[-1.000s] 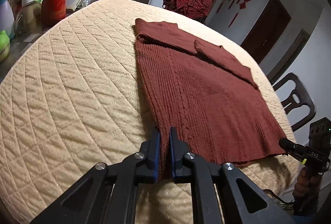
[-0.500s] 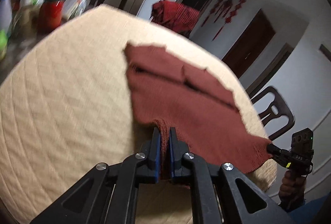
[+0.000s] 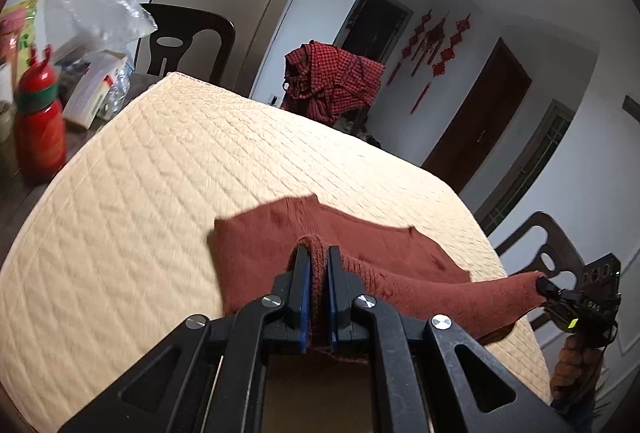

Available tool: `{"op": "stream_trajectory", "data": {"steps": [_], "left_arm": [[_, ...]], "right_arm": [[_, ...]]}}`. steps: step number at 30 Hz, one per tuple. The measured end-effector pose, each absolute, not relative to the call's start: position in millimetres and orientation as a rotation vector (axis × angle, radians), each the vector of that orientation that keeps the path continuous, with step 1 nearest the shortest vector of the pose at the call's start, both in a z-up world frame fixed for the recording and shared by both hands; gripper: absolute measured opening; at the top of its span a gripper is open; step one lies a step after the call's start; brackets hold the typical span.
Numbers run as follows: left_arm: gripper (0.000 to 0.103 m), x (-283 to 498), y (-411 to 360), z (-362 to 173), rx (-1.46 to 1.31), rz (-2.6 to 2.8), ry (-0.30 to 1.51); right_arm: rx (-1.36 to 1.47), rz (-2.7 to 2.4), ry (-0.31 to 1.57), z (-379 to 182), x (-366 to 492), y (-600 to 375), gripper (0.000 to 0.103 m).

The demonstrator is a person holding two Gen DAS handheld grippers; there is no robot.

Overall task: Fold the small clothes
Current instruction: 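Lift the held hem with both grippers and fold it toward the collar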

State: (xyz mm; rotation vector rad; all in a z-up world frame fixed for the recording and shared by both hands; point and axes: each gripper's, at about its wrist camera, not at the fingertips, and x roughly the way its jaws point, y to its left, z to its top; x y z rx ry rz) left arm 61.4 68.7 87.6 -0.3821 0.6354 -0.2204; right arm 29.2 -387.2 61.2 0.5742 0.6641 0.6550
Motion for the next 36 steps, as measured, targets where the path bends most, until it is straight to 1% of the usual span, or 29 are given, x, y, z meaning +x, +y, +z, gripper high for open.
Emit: {"op": "stream_trajectory", "data": {"steps": [3, 9, 15, 18, 21, 22, 23, 24, 25, 26, 28, 32, 36], "left_arm": [[0.009, 89.3, 68.2, 77.6, -0.388, -0.212, 0.666], [0.009, 134.6, 66.7, 41.6, -0.416, -0.178, 0.774], [0.009, 154.1, 74.2, 42.8, -0.47, -0.184, 0.762], [0.009, 170.4, 73.8, 33.6, -0.481, -0.171, 0.809], [0.01, 180.8, 72.9, 21.6, -0.498, -0.151, 0.863], [0.011, 181.5, 73.4, 20.5, -0.507, -0.149, 0.864], [0.012, 181.1, 74.4, 20.9, -0.518, -0.151, 0.861], [0.02, 180.2, 75.4, 22.5, -0.524, -0.148, 0.853], [0.032, 178.6, 76.9, 25.6, -0.523, -0.133, 0.836], [0.036, 176.6, 79.0, 28.4, -0.523, -0.118, 0.817], [0.038, 174.2, 84.2, 34.4, -0.53, -0.102, 0.79], [0.038, 164.2, 86.5, 45.9, -0.513, -0.089, 0.757], [0.038, 137.8, 72.1, 51.8, -0.44, -0.118, 0.744]], "right_arm": [[0.596, 0.625, 0.702, 52.5, 63.9, -382.9, 0.007], [0.641, 0.554, 0.816, 21.4, 107.6, -382.8, 0.007], [0.709, 0.53, 0.833, 15.6, 130.4, -391.5, 0.007], [0.734, 0.486, 0.879, 3.8, 145.1, -392.3, 0.007], [0.769, 0.443, 0.943, -10.9, 157.8, -393.3, 0.01], [0.774, 0.443, 0.947, -11.6, 160.0, -393.1, 0.01], [0.773, 0.446, 0.938, -10.2, 160.2, -393.8, 0.014], [0.767, 0.445, 0.925, -7.8, 159.5, -394.6, 0.017], [0.759, 0.444, 0.906, -3.9, 159.0, -395.5, 0.023], [0.753, 0.446, 0.885, -0.2, 158.8, -396.6, 0.03], [0.742, 0.44, 0.855, 7.1, 159.0, -399.9, 0.036], [0.688, 0.434, 0.821, 18.5, 151.8, -398.7, 0.036], [0.596, 0.451, 0.813, 24.2, 127.7, -387.9, 0.036]]}}
